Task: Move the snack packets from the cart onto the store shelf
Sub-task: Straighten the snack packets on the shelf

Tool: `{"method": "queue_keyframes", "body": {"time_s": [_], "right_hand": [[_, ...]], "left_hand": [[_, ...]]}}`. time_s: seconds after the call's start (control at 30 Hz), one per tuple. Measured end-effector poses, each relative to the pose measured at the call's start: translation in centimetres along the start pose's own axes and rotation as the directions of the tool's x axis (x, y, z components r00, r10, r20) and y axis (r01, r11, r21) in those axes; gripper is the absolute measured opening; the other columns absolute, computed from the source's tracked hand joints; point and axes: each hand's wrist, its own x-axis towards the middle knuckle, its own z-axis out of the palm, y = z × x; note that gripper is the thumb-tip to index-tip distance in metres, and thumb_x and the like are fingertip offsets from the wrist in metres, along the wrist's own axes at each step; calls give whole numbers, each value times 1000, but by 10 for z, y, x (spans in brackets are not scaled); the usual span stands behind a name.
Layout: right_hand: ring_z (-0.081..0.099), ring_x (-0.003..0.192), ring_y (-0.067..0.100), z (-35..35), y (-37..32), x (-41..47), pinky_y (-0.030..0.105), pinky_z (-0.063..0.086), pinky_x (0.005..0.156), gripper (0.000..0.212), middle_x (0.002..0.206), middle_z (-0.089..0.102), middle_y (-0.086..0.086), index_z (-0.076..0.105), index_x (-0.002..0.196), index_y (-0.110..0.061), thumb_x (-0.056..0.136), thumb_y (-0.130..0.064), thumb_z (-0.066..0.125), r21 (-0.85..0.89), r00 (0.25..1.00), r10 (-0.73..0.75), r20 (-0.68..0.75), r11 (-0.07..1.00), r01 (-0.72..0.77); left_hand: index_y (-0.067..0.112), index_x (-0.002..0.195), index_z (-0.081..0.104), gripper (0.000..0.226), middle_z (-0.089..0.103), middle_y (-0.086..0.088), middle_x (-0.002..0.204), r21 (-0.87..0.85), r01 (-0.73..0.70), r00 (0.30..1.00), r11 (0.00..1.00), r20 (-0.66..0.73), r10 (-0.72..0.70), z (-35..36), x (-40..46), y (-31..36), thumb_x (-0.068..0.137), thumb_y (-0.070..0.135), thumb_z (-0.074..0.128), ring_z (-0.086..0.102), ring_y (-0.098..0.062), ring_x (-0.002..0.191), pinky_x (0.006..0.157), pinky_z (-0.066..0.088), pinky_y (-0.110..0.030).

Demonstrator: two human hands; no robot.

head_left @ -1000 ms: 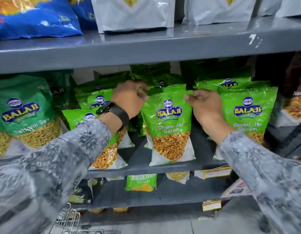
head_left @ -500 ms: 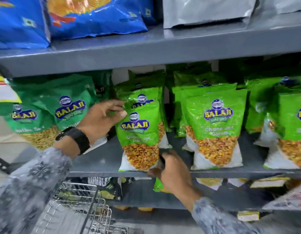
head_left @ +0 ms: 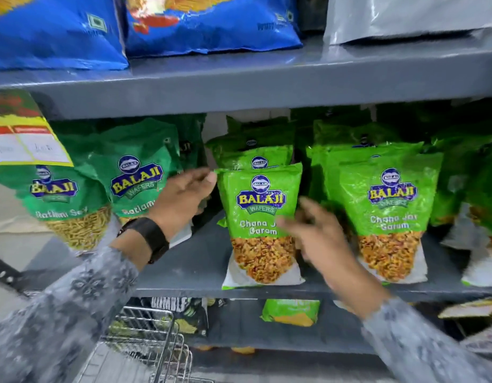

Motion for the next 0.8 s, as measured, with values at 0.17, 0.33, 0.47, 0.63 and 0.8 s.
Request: {"method": "queue_keyframes", "body": {"time_s": [0.17, 0.33, 0.47, 0.63, 0.8], "right_hand": [[54, 51, -10, 4, -64, 61, 11, 42, 50, 11, 59, 64, -19, 71, 80, -19, 87, -26, 78, 90, 972, -43, -229, 994, 65], [67, 105, 16, 9, -53, 61, 34, 52, 99, 42, 111, 73, 1, 71, 117, -10, 88, -42, 73, -162, 947, -152, -283, 981, 109], [57, 97, -22, 4, 6, -10, 0, 39, 80, 78, 108, 64, -27, 51, 140, -34, 76, -78, 60, -293, 950, -201, -239, 948, 126], [54, 60, -1, -6, 71, -44, 21, 39, 56, 40, 64, 63, -20, 69, 89, -21, 75, -59, 74, -497, 993, -117, 12, 861, 107], [44, 49, 9, -1, 83, -42, 31, 32, 48, 53, 53, 46, -5, 54, 69, -17, 73, -69, 62, -569, 977, -211, -17, 806, 164]], "left_hand": [[11, 83, 67, 18, 70, -2, 88, -103, 90, 996, 991, 20, -88, 11, 8, 19, 86, 28, 73, 63, -15, 82, 82, 53, -36], [22, 78, 66, 11, 71, 15, 68, -199, 84, 996, 976, -21, -89, 18, 0, 17, 87, 22, 72, 64, 4, 57, 68, 51, -24], [19, 124, 61, 49, 75, 8, 101, -88, 69, 993, 994, 106, -60, 17, -45, -43, 79, 21, 79, 73, 4, 88, 74, 57, -14], [19, 132, 59, 68, 73, 0, 122, 222, 0, 934, 975, 347, -79, 31, -68, -104, 70, 24, 87, 67, -21, 118, 103, 50, -48], [25, 131, 62, 63, 75, 7, 116, 299, -49, 961, 953, 273, -36, 32, -65, -115, 72, 33, 84, 70, -13, 110, 98, 54, -43]]}}
